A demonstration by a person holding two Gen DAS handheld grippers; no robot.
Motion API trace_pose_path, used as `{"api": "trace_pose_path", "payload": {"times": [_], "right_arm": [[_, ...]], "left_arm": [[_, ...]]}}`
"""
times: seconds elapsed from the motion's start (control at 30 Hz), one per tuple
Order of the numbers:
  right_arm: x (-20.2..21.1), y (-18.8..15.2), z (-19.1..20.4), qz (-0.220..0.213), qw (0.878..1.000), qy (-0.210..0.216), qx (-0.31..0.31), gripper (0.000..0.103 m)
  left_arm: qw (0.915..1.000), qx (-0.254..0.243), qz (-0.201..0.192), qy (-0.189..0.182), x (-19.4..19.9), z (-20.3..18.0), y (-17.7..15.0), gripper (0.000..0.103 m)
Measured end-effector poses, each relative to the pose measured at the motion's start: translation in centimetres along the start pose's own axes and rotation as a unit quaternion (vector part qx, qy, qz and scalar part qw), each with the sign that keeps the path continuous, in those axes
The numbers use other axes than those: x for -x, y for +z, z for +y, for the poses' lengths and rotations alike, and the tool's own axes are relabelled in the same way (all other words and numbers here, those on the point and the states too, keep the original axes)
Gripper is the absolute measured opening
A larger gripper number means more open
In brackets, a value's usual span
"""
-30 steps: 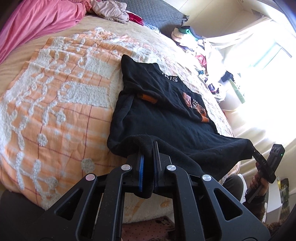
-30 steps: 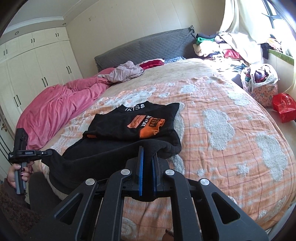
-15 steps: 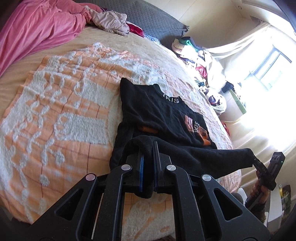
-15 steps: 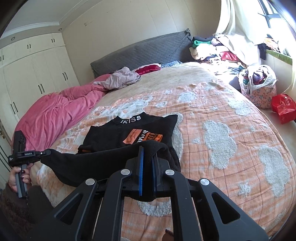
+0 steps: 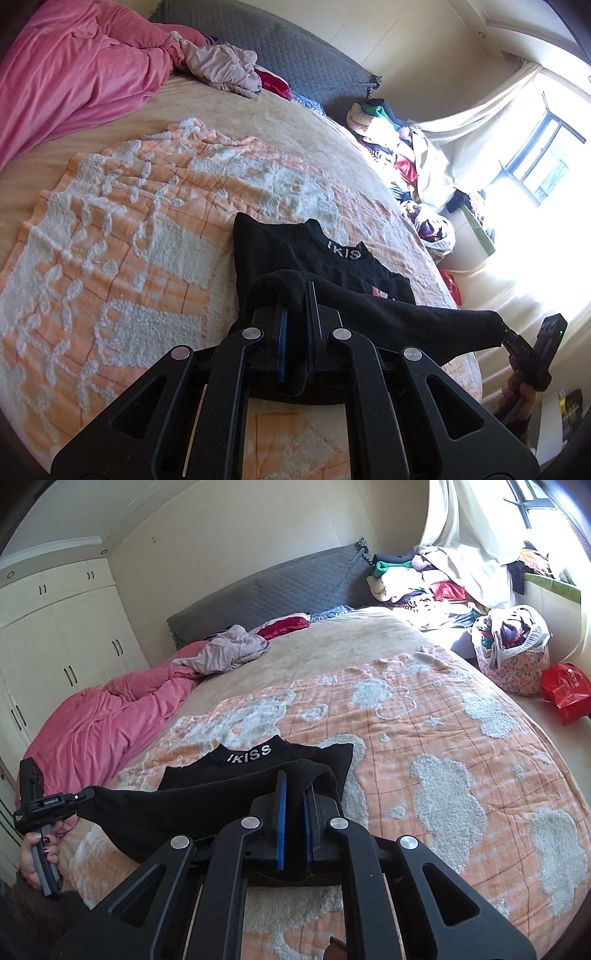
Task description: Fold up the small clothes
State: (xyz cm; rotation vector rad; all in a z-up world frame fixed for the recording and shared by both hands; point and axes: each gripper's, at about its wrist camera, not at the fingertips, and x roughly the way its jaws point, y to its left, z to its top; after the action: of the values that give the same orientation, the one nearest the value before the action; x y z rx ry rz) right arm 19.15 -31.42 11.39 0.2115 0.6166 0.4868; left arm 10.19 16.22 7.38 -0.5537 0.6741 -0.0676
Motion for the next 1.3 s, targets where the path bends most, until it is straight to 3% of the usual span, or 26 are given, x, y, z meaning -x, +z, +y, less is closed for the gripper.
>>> {"api": "trace_pose_path", "payload": {"times": [0.43, 0.87, 0.93, 0.97, 1.03, 1.07, 1.1, 1.2, 1.3], "right_arm": [[-7.1, 2.8, -1.6, 0.030, 0.999, -0.017, -0.027, 0.006], [-13.7, 0.9, -3.8, 0.081, 0.995, -0.058, -0.030, 0.008], [-13.9, 0.6, -4.0, 0.079, 0.994, -0.068, -0.028, 0.016], [-13.8, 0.5, -4.1, 0.076, 0.994, -0.077, -0.025, 0.030], [-13.4, 0.6, -4.2, 0.066, 0.994, -0.088, -0.017, 0.046], [-13.0, 0.7, -4.1, 0.058, 0.994, -0.094, -0.012, 0.046], [-12.5, 0.8, -4.0, 0.051, 0.994, -0.097, -0.008, 0.046], [-10.9, 1.1, -2.8, 0.021, 0.995, -0.099, 0.016, 0.046], [-9.7, 1.0, -0.8, 0.007, 0.995, -0.079, 0.053, 0.046]], "left_arm": [[0.9995, 0.002, 0.000, 0.030, -5.2, 1.1, 3.5, 0.002], [0.9983, 0.000, 0.022, 0.054, -10.0, 3.2, 3.3, 0.004], [0.9981, -0.007, 0.022, 0.058, -10.0, 3.0, 3.1, 0.004], [0.9980, -0.010, 0.021, 0.059, -10.0, 2.9, 3.1, 0.005], [0.9981, -0.014, 0.015, 0.057, -9.7, 2.4, 3.0, 0.013], [0.9979, -0.016, 0.009, 0.062, -9.3, 2.1, 3.0, 0.027], [0.9974, -0.022, 0.000, 0.068, -8.9, 1.8, 3.0, 0.033], [0.9965, -0.038, -0.017, 0.073, -7.6, 0.6, 2.9, 0.035], [0.9954, -0.078, 0.004, 0.056, -7.3, -1.6, 2.2, 0.033]]}}
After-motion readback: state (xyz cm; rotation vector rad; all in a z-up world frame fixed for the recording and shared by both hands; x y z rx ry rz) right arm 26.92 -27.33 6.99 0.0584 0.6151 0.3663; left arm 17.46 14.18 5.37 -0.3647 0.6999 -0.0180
